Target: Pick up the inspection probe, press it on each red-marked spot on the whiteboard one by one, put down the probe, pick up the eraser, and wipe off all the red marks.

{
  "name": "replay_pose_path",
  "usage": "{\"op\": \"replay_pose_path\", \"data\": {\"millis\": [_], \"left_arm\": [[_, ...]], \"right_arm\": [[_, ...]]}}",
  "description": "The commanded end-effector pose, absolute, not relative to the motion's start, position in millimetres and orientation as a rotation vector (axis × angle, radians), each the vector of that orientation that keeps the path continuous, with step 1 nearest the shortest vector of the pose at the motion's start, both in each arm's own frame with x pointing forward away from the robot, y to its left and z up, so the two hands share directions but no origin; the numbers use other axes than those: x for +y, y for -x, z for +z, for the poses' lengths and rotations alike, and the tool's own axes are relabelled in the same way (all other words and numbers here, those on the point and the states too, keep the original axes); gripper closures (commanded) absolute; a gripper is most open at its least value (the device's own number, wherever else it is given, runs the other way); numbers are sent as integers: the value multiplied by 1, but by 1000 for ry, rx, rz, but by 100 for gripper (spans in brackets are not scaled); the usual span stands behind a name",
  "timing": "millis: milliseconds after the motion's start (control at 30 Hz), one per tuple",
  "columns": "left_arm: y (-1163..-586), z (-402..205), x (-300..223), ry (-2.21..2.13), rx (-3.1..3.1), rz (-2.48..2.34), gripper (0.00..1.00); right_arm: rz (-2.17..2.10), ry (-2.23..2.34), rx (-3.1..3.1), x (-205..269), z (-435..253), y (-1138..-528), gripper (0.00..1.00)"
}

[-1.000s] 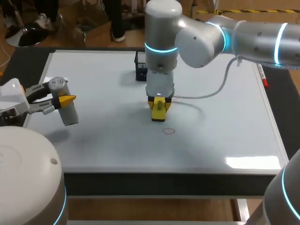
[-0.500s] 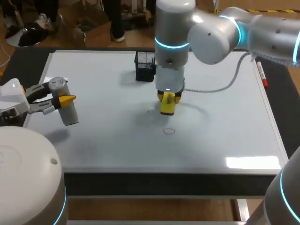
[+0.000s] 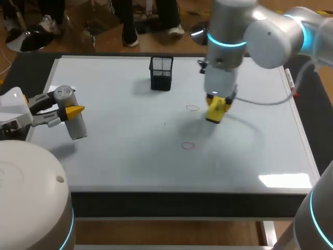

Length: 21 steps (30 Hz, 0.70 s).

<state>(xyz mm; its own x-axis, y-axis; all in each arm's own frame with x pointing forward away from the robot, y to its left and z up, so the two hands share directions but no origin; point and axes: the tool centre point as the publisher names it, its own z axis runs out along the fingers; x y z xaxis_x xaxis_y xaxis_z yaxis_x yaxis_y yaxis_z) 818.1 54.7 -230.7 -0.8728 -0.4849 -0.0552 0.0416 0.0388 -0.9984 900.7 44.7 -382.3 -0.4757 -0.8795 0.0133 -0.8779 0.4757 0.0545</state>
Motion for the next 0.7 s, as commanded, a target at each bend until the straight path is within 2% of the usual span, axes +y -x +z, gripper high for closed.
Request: {"op": "replay_pose_path", "data": {"millis": [33,367,700], "left_arm": [[-818,-230,54,448,1943,-1889,100],[-818,-230,54,448,1943,-1889,100],[-818,-230,54,448,1943,-1889,100]], "right_arm": [[-108,-1561,-2718,-1,-382,-893,100],[-117,-1386,-2821,-55,-381,-886,100],[-148,-1271,-2854,-80,-391,-874,100]]}}
